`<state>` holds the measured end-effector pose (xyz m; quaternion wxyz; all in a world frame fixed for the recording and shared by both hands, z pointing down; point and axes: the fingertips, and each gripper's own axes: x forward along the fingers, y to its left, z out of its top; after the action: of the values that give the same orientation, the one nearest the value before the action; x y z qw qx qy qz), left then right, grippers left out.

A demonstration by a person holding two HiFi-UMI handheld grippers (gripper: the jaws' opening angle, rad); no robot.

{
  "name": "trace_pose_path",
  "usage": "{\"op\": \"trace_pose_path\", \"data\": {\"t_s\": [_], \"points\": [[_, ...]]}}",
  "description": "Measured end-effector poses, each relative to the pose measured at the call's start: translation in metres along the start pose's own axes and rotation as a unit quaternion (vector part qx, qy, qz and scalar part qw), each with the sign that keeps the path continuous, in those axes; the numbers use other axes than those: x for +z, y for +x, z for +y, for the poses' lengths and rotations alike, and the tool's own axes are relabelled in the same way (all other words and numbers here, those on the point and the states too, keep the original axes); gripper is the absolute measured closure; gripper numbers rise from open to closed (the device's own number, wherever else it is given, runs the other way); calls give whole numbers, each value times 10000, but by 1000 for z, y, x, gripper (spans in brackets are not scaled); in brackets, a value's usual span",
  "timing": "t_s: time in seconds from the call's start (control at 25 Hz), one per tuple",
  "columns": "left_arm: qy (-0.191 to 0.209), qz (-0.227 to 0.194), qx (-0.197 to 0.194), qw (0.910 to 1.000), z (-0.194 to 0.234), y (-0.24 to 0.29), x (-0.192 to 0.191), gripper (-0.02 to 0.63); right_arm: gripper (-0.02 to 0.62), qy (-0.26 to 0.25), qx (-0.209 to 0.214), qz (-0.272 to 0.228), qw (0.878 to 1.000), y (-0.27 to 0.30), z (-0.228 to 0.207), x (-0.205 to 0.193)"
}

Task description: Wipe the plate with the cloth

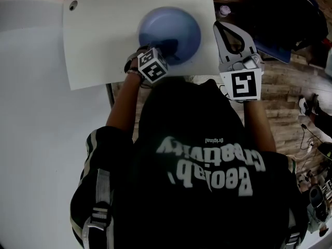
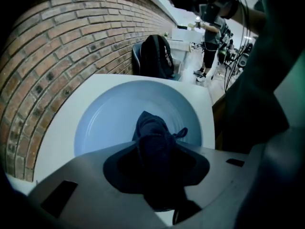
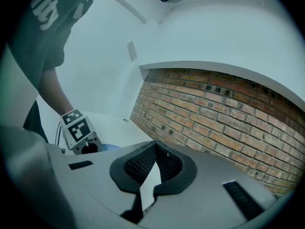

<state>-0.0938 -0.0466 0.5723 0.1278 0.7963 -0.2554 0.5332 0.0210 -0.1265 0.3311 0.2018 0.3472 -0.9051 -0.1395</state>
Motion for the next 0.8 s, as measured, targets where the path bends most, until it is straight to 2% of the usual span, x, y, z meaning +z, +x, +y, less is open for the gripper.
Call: {"op": "trace_pose_path", "data": {"t_s": [0.16, 0.4, 0.6, 0.8], "points": [[111, -138, -41, 9998, -3, 9, 20, 471, 601, 44, -110, 62, 9999, -7, -5, -6], [306, -261, 93, 9991, 14, 26, 56, 469, 601, 52, -201, 131, 9997, -9, -11, -9], [209, -315, 286, 9989, 40, 33, 69, 469, 601, 82, -248, 177, 9995, -9, -14, -11], [-84, -155, 620, 9979, 73, 29, 54, 469, 601, 91, -255, 142, 9995, -6, -15, -8]]}}
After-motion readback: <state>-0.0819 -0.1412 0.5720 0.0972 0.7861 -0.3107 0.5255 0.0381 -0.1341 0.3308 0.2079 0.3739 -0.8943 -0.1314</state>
